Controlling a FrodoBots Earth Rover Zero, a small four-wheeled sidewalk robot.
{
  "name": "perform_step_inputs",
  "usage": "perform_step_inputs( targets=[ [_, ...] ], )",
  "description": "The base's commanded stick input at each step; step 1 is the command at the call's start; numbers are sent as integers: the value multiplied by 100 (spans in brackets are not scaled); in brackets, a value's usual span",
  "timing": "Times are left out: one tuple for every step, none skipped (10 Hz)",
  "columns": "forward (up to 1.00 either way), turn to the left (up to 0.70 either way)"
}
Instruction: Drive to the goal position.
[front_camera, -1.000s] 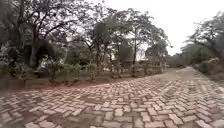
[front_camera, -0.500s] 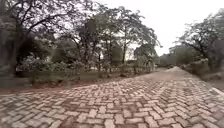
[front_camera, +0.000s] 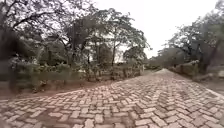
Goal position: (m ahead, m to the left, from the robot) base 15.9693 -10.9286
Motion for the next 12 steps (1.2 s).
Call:
perform_step_inputs(
  targets=[
    [70, -35],
    [70, -35],
    [70, -35],
    [70, -35],
    [70, -35],
    [70, -35],
    [70, -35],
    [70, -35],
    [70, -35],
    [70, -35],
    [70, -35],
    [70, -35]
  ],
)
